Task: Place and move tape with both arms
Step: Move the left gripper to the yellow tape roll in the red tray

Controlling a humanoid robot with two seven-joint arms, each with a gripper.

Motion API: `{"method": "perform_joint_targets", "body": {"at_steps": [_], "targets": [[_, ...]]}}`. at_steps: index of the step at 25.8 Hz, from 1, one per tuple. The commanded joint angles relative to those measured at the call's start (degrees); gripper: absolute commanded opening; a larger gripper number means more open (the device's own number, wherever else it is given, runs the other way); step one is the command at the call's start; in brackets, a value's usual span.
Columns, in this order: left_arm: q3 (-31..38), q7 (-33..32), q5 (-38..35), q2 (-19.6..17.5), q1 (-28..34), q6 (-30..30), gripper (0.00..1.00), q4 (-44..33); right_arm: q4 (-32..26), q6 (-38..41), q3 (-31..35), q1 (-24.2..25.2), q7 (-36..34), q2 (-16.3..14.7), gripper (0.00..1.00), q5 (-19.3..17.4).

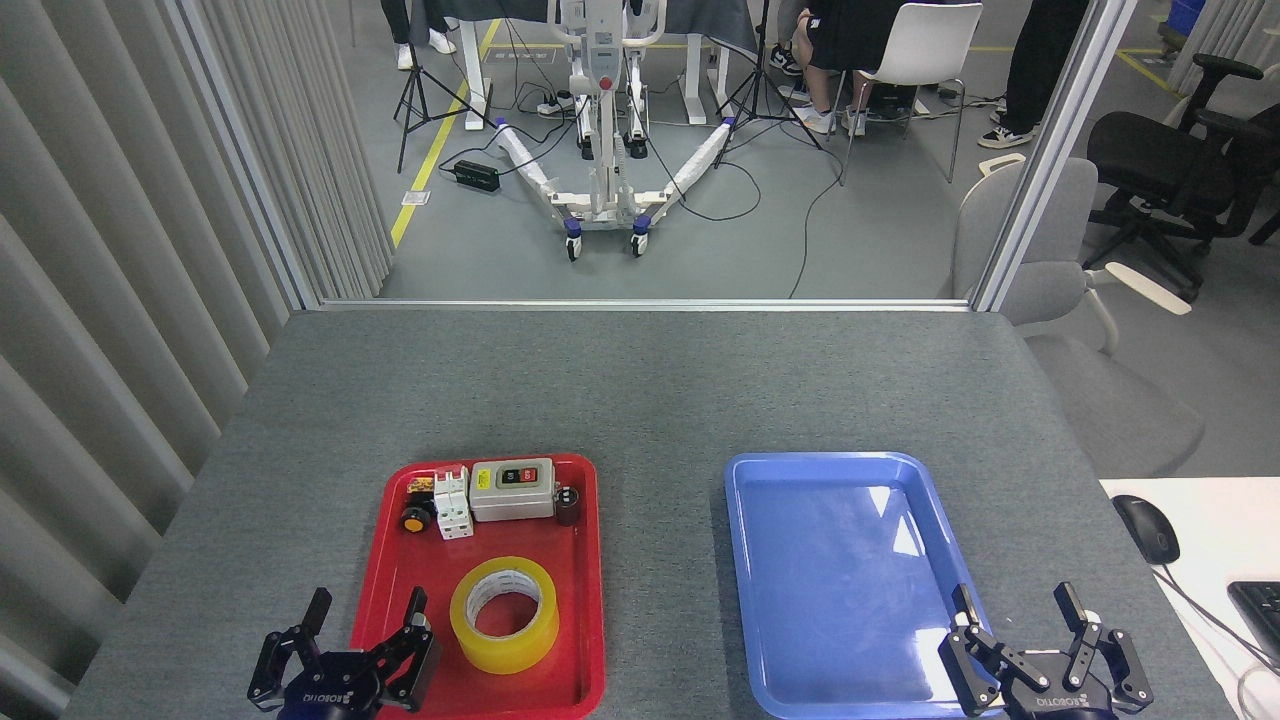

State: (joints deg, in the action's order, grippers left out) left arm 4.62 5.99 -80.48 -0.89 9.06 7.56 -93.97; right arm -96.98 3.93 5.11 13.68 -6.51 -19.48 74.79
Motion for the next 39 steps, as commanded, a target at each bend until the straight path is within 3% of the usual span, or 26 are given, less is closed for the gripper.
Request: {"method": "perform_joint_targets", "body": {"at_steps": [1,8,14,23,26,29,34,36,39], "targets": [[0.03,0.17,0.15,0.01,-0.01,0.00,1.00,-0.16,0.21,-0.33,0.25,0.12,-0.26,0.32,1.00,0.00],[0.12,0.43,0.50,0.19,-0.36,0.00,1.00,-0.08,0.21,-0.24,0.34,0.12,-0.26,0.58,1.00,0.00],[0.03,4.83,0.67,0.45,-1.68,-0.35,1.00,0.36,0.30,0.02,0.25,0.29,-0.35,0.76,1.00,0.00],[-4.10,1.31,0.94,-1.30,-8.09,-4.22,1.00,3.88,0.39,0.02,-0.10,0.47,-0.79,0.85,1.00,0.00],[-3.66,-7.39,0.85,-0.60,-8.27,-4.48,1.00,2.82,0.30,-0.07,0.16,0.47,-0.79,0.85,1.00,0.09],[-2.60,-21.71,0.94,0.63,-8.62,-7.12,1.00,-0.43,0.30,-0.07,0.34,0.38,-0.79,0.67,1.00,-0.09],[-2.16,-45.36,1.20,5.99,-12.93,-18.02,1.00,-1.48,0.30,-0.42,0.34,0.47,-0.79,0.76,1.00,-0.09],[-2.16,-51.07,1.47,6.08,-14.51,-21.80,1.00,-2.01,0.21,-0.42,0.34,0.38,-0.70,0.67,1.00,-0.17],[-2.25,-53.80,3.13,6.34,-16.09,-25.23,1.00,-2.45,0.21,0.02,0.34,0.38,-0.52,0.50,1.00,-0.18]]}}
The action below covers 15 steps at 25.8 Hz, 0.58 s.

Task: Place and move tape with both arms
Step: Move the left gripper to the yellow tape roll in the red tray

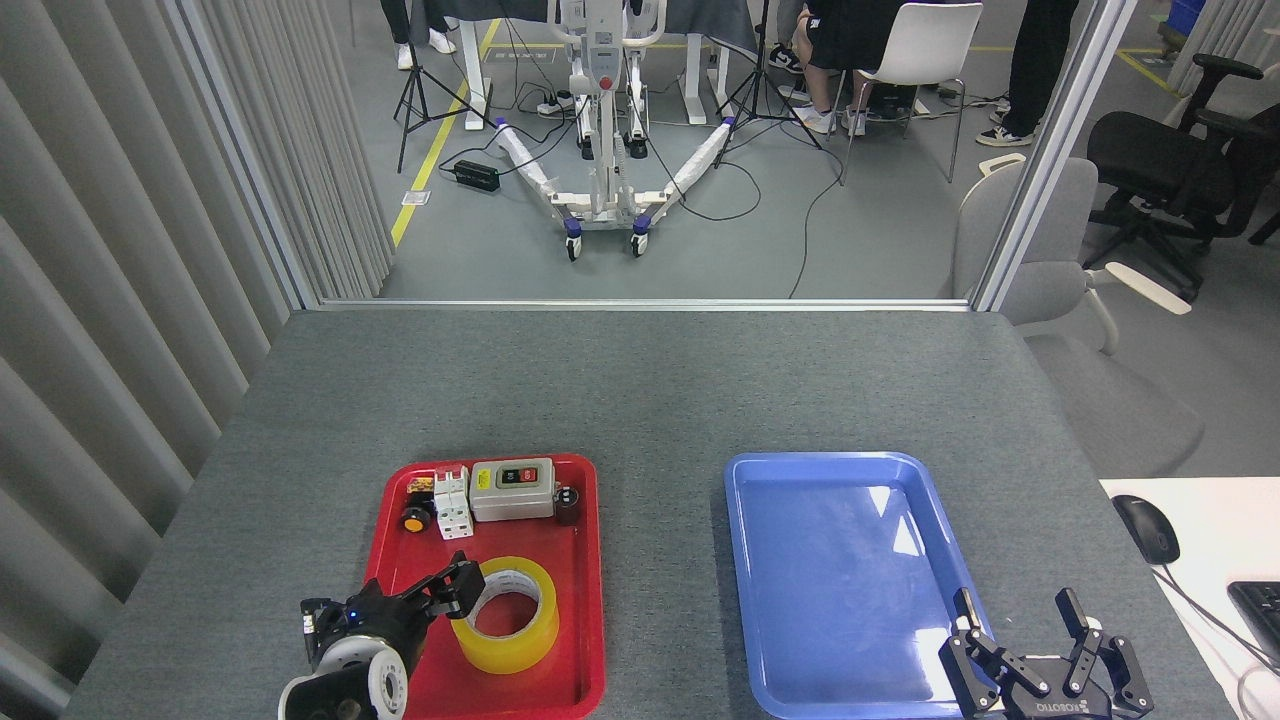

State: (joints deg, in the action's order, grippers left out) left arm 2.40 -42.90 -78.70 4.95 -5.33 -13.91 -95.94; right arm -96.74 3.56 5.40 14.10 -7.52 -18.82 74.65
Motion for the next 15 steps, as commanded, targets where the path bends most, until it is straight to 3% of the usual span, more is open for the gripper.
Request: {"method": "perform_joint_targets", "body": {"at_steps": [1,6,15], "targets": [[-0.11,-5.00,2.59,0.77,-2.14,-4.46,1.00,-0.48,-0.03,0.66,-0.04,-0.03,0.49,-0.25,1.00,0.05],[-0.29,-5.26,8.04,0.77,-3.11,-5.69,1.00,-0.48,-0.20,0.39,-0.13,0.05,0.49,0.19,1.00,0.05],[-0.64,-10.62,7.25,-0.29,-5.83,-3.41,0.98,4.88,-0.20,-0.05,-0.13,0.14,0.66,1.07,1.00,0.05]]}}
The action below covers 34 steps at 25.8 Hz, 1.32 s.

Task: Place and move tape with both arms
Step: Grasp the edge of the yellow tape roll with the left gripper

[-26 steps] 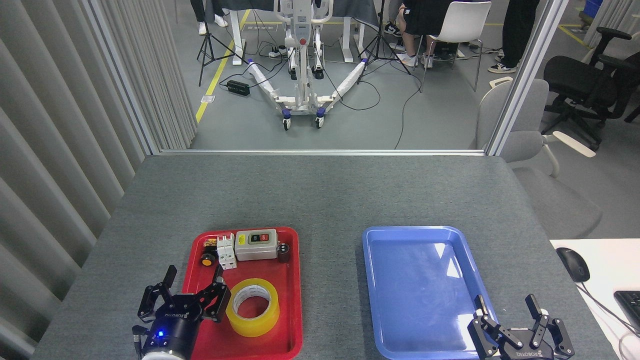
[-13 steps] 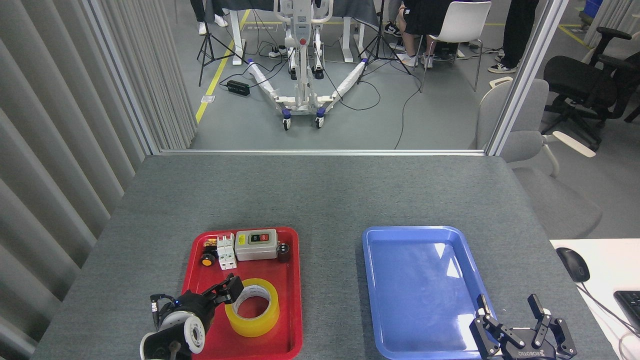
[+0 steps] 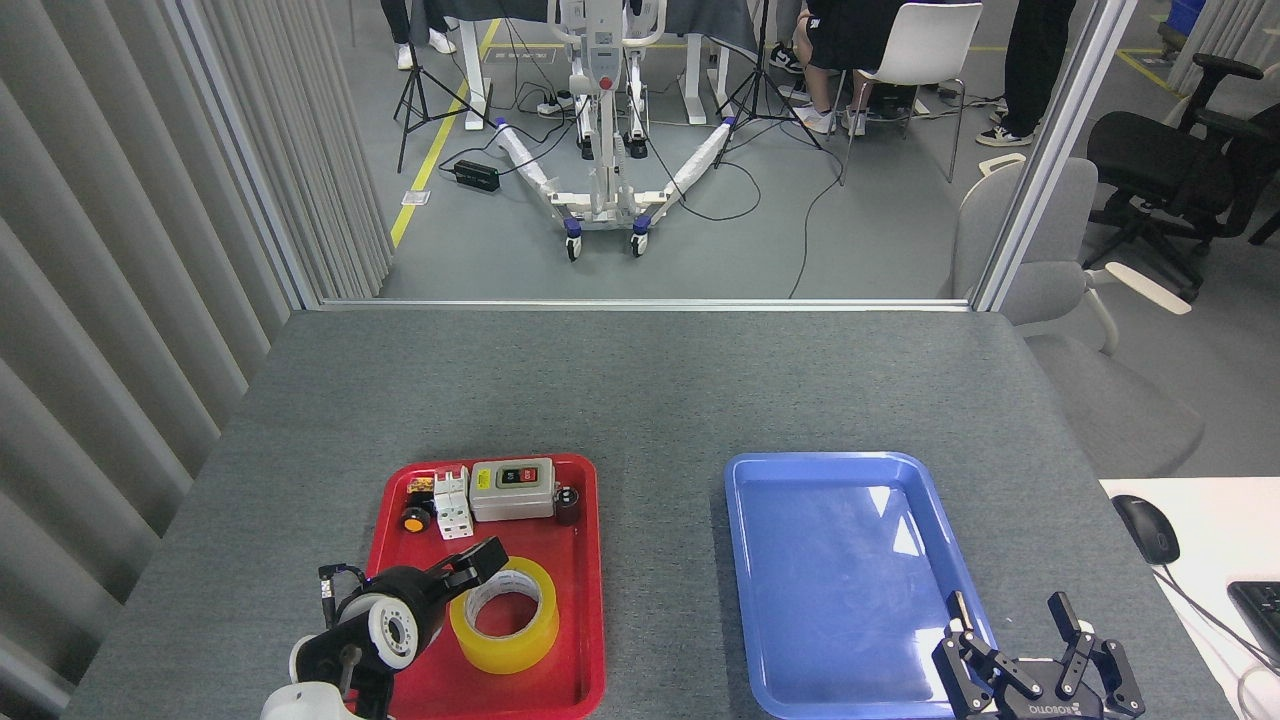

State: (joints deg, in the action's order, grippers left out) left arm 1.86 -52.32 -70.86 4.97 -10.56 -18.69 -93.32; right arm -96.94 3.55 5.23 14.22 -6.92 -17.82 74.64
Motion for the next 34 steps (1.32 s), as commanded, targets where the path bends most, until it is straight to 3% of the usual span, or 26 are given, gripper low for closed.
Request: {"method": "perform_joint_targets", "body": {"at_steps": [1,4,11,18,28,34], "targets": [[-0.11,-1.21,-0.68,-0.48,-0.78,2.43,0.95,2.36,0.00,-0.03,0.04,0.02,0.15,0.07,1.00,0.07],[-0.20,-1.21,-2.52,-1.36,-0.78,6.74,0.95,2.44,0.00,-0.03,0.04,0.02,0.24,0.33,1.00,0.16],[-0.19,-1.47,-14.83,-1.36,-0.61,20.71,0.98,3.94,0.18,0.06,0.04,0.02,0.24,0.51,1.00,0.24],[-0.20,-6.04,-15.80,-1.45,-0.61,29.68,0.99,5.52,0.18,0.14,0.04,0.02,0.24,0.51,1.00,0.33],[-0.11,-5.95,-16.41,-2.24,-2.27,28.80,1.00,11.76,0.18,0.06,0.04,0.02,0.24,0.42,1.00,0.33],[-0.11,-5.86,-16.41,-2.16,-3.07,22.65,1.00,13.87,0.27,0.06,0.04,0.02,0.24,0.42,1.00,0.42]]}}
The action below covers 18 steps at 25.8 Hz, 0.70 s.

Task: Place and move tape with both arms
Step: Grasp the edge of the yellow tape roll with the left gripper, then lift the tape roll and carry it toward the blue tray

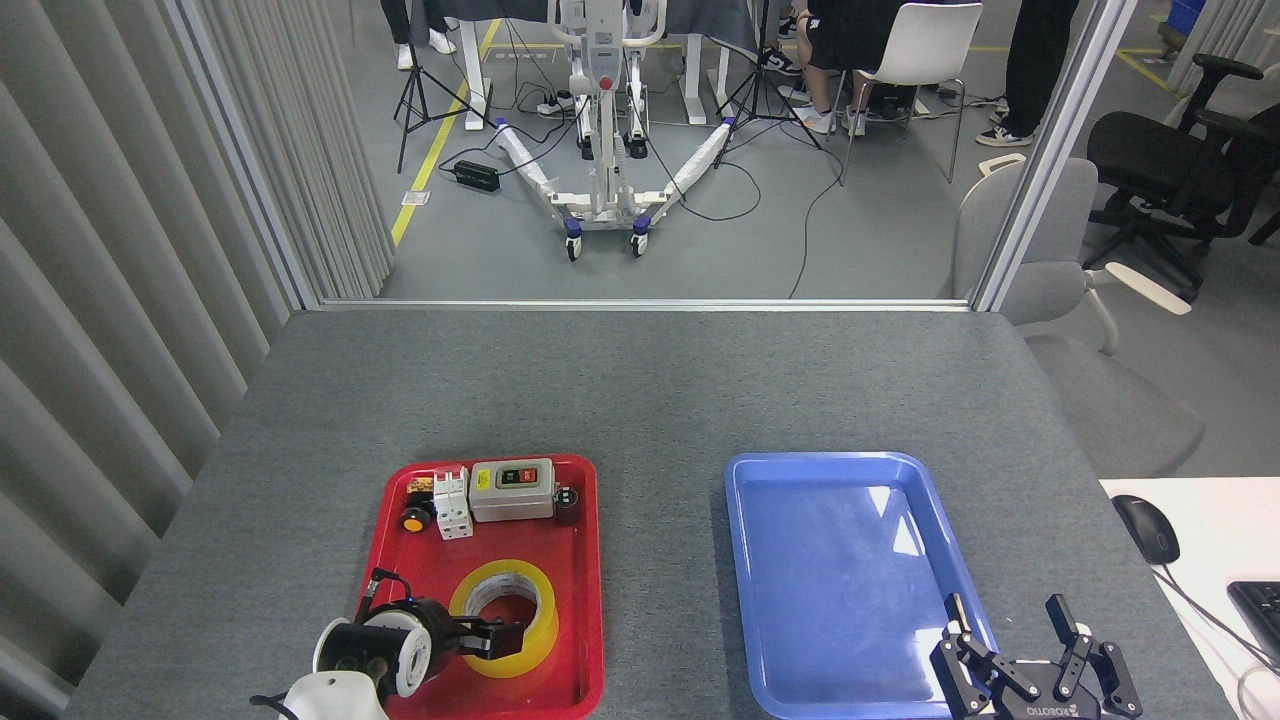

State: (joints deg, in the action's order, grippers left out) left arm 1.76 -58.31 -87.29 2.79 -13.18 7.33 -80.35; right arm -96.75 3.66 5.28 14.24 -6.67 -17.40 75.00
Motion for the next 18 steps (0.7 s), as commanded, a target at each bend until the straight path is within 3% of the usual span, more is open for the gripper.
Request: {"method": "perform_joint_targets", "body": {"at_steps": [1,5,10,13,18], "targets": [[-0.09,0.21,0.01,0.03,-0.53,-4.78,1.00,0.98,0.07,-0.06,-0.01,0.00,-0.01,0.00,1.00,0.06],[-0.53,0.21,0.10,0.03,-0.88,-6.45,0.97,1.16,0.07,-0.06,-0.01,0.09,-0.01,0.00,1.00,0.15],[-0.62,-0.05,0.10,-0.06,-0.88,-5.57,0.46,1.16,0.16,-0.15,-0.01,0.09,-0.01,0.44,1.00,0.50],[-0.62,-0.32,0.27,-0.06,-0.88,-5.48,0.27,1.07,0.25,-0.06,-0.01,0.09,-0.01,0.61,1.00,0.50],[-0.62,-0.41,0.98,-0.06,-0.88,-5.48,0.08,1.16,0.34,-0.06,-0.01,0.09,-0.01,0.70,1.00,0.59]]}}
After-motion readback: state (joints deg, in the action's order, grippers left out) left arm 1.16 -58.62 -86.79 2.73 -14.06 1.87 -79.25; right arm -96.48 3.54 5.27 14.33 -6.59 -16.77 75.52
